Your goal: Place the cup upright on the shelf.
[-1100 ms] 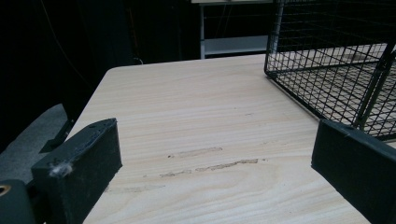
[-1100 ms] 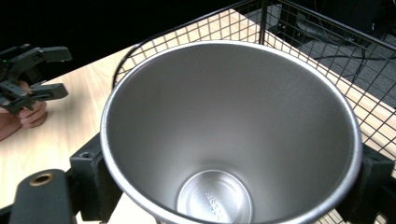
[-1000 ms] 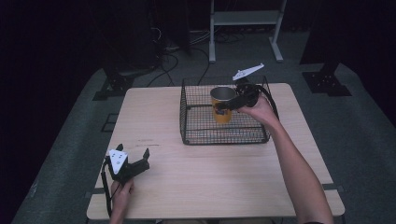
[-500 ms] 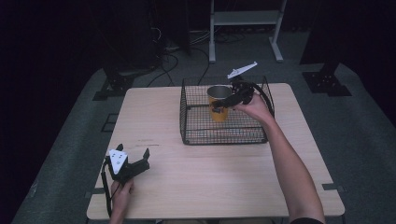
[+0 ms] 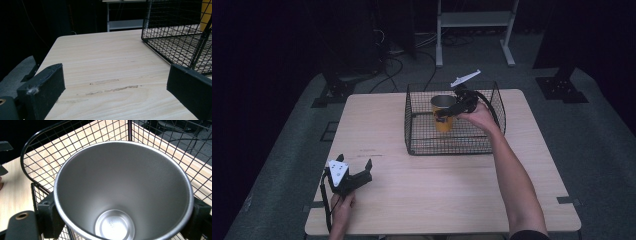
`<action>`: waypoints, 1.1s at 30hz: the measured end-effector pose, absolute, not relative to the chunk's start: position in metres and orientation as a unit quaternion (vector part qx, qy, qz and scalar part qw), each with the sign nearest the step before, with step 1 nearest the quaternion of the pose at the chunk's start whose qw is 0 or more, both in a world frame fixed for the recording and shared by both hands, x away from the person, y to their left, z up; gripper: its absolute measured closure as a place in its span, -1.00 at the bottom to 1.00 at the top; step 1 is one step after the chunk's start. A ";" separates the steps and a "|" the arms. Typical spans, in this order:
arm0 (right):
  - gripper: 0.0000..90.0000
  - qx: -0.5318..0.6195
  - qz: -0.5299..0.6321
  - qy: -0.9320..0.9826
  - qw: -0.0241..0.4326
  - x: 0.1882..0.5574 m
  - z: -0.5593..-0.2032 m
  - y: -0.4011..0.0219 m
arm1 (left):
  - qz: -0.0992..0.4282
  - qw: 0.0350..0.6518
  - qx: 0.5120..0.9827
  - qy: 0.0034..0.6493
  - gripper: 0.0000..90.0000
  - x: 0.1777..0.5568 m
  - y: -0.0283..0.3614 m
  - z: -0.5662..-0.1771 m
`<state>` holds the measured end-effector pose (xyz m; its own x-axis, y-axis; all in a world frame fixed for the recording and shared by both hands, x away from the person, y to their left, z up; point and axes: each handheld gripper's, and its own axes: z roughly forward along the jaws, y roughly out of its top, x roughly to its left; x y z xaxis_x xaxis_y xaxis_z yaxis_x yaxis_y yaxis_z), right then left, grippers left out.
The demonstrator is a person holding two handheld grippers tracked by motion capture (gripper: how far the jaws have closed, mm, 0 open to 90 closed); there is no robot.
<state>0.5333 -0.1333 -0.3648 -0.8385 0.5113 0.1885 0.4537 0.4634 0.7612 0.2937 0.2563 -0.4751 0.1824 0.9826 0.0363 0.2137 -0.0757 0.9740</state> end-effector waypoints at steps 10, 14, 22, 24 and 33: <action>-0.71 0.284 0.402 0.869 0.040 0.538 -0.376 -0.130 | 0.409 0.471 0.608 0.491 -0.98 0.294 0.256 -0.475; -0.71 0.285 0.394 0.873 0.039 0.539 -0.380 -0.129 | 0.410 0.471 0.608 0.491 -0.98 0.294 0.256 -0.475; -0.71 0.281 0.377 0.882 0.039 0.539 -0.388 -0.123 | 0.409 0.470 0.608 0.491 -0.98 0.294 0.256 -0.475; -0.71 0.281 0.373 0.883 0.041 0.540 -0.390 -0.122 | 0.409 0.470 0.608 0.491 -0.98 0.294 0.256 -0.475; -0.72 0.275 0.362 0.889 0.046 0.537 -0.396 -0.117 | 0.410 0.470 0.608 0.491 -0.98 0.294 0.256 -0.475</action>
<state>0.5372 -0.1167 -0.3960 -0.8444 0.5226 0.1180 0.4565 0.5865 0.6691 0.2935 0.2560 -0.4752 0.1815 0.9827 0.0364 0.2118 -0.0753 0.9744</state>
